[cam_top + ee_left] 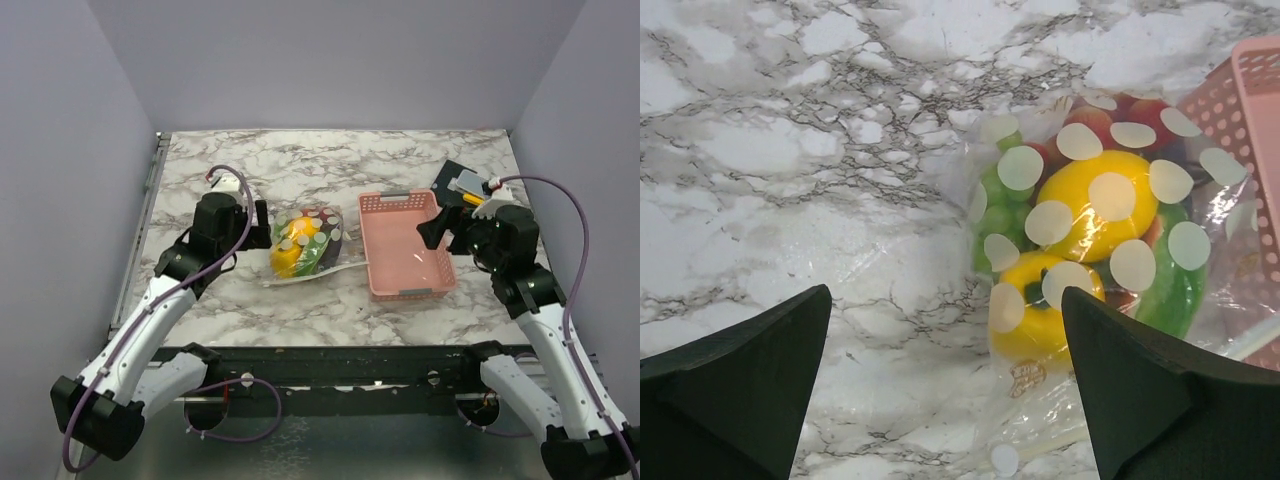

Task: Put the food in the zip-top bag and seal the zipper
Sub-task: Reset both arms

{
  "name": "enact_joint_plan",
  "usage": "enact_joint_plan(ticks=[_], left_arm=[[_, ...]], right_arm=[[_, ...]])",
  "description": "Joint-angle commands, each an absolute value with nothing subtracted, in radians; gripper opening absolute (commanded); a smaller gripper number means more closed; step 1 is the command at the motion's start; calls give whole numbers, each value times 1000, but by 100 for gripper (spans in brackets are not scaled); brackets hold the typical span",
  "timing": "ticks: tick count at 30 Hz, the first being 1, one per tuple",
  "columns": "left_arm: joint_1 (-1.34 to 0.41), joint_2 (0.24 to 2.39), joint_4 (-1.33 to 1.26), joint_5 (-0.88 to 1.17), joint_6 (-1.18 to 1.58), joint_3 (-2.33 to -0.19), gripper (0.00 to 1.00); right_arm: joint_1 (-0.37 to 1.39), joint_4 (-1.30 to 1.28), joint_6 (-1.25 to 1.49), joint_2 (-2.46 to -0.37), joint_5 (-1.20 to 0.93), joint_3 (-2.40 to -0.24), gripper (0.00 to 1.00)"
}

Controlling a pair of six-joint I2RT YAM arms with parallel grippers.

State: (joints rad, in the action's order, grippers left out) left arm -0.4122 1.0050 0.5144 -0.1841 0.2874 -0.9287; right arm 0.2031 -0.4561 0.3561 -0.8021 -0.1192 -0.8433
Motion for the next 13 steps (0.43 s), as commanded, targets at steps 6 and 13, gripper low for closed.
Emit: enact_joint_plan(ticks=[6, 13], left_arm=[[-410, 692, 482, -147, 340, -804, 99], [-412, 622, 482, -92, 357, -778, 99]], right_arm=[[201, -363, 306, -533, -264, -697, 100], [201, -368, 306, -431, -284, -674, 100]])
